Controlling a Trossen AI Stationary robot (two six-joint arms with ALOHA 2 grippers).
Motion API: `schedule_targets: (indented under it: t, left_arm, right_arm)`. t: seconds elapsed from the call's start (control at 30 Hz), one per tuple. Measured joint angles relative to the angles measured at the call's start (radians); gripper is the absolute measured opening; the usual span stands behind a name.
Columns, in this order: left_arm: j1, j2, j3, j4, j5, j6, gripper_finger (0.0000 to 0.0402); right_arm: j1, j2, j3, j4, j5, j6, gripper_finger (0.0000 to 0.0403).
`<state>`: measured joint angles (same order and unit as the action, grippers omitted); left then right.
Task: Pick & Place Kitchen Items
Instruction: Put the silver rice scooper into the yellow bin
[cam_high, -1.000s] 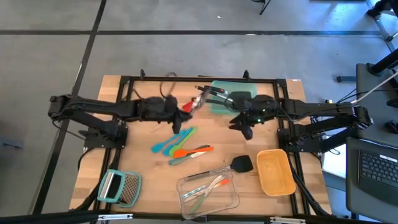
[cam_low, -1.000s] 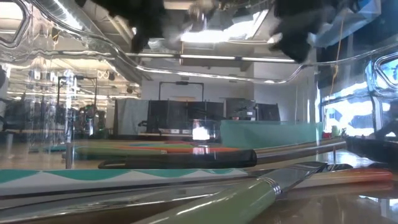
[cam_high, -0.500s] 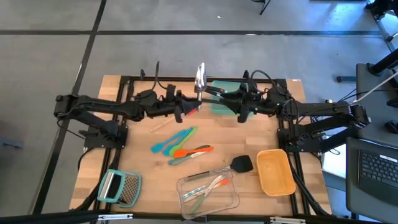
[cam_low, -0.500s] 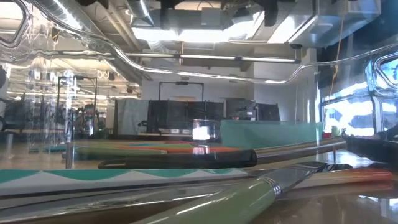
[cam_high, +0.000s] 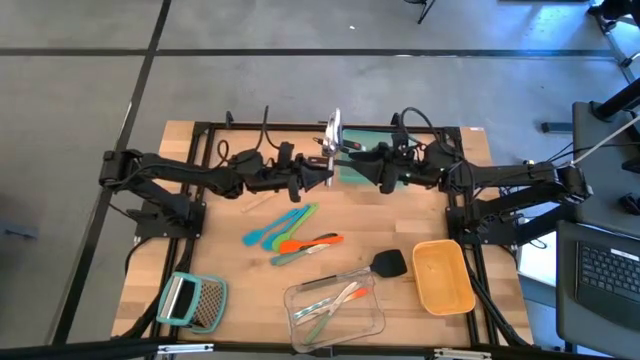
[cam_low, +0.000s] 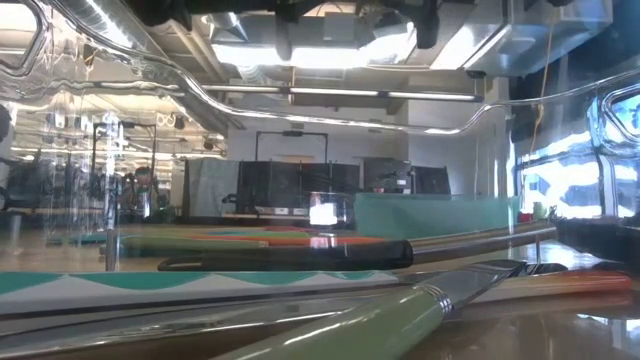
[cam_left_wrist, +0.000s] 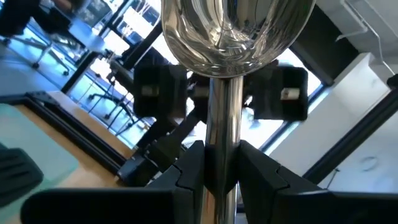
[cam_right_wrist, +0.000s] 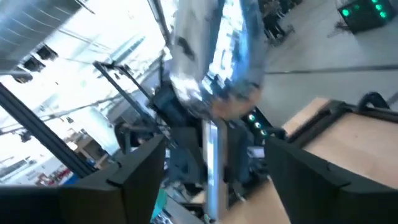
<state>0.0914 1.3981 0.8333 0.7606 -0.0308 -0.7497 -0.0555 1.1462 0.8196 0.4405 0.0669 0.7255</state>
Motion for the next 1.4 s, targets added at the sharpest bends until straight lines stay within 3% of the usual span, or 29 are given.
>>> schedule_targets:
  t: [0.2,0.57,1.0,1.2,1.4]
  left_arm:
    - [0.000,0.008,0.000,0.005,0.005,-0.012,0.0064]
    - [0.022,0.014,0.065,-0.077,0.043,0.011,0.0064]
    - [0.022,0.078,0.069,-0.015,0.049,-0.015,0.0064]
    - [0.021,0.082,0.069,-0.004,0.056,-0.015,0.0064]
    - [0.021,0.082,0.069,0.010,0.086,-0.015,0.0064]
  right_arm:
    - [0.000,0.019,0.000,0.009,0.000,-0.046,0.0297]
    - [0.008,0.094,0.083,0.013,-0.016,-0.080,0.0297]
    - [0.019,0.140,0.146,-0.064,-0.023,-0.131,0.0290]
    - [0.018,0.140,0.146,-0.079,-0.023,-0.108,0.0227]
    - [0.016,0.140,0.146,-0.089,-0.028,-0.104,0.0103]
